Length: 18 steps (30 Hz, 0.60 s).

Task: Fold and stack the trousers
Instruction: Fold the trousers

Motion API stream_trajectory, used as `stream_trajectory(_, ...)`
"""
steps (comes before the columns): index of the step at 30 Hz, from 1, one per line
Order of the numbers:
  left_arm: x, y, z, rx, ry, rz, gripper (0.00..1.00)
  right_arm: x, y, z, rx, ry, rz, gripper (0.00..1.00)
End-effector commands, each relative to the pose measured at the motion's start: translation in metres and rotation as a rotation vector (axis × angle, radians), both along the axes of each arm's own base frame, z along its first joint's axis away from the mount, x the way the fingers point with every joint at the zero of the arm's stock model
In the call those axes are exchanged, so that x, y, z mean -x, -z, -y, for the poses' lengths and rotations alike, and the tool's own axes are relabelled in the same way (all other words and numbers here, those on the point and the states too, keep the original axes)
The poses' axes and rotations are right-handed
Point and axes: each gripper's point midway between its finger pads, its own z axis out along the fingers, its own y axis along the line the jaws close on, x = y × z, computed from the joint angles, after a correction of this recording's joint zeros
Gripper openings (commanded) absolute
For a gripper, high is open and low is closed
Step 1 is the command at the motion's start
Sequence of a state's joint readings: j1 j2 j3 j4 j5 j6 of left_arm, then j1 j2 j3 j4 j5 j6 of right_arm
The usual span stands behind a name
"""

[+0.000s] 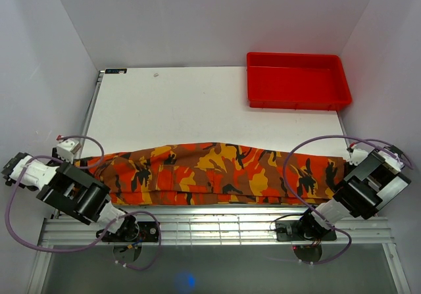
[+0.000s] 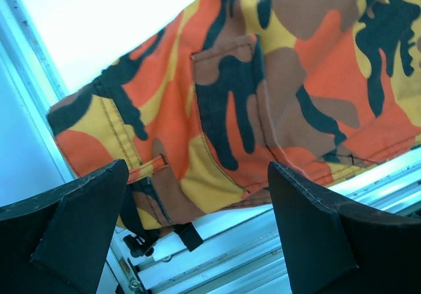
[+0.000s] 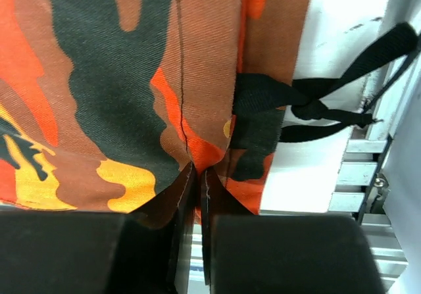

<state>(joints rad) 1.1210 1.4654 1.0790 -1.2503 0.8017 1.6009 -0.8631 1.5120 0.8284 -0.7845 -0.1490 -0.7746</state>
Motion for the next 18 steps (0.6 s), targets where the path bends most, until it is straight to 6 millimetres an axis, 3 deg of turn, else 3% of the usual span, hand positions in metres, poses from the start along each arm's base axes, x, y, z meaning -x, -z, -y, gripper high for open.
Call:
stream_trajectory(1,0.009,-0.007,0.026,0.019,0.076,0.039,0.98,-0.007,-0.012,-0.006,-0.043,0.004,0.036,0.08)
stream_trajectory(5,0.018,-0.008,0.050,-0.177,0.261,0.141,0.98,-0.015,-0.027,-0.003,-0.029,-0.015,0.077,0.08)
stream_trajectory(9,0.021,0.010,0.075,-0.393,0.465,0.270,0.98,-0.018,-0.033,0.000,-0.020,-0.020,0.090,0.08)
stream_trajectory(13,0.032,0.030,0.091,-0.549,0.603,0.289,0.98,-0.019,-0.034,0.001,-0.019,-0.020,0.093,0.08)
stream_trajectory(18,0.034,0.049,0.091,-0.714,0.658,0.299,0.98,-0.019,-0.034,0.003,-0.017,-0.022,0.086,0.08)
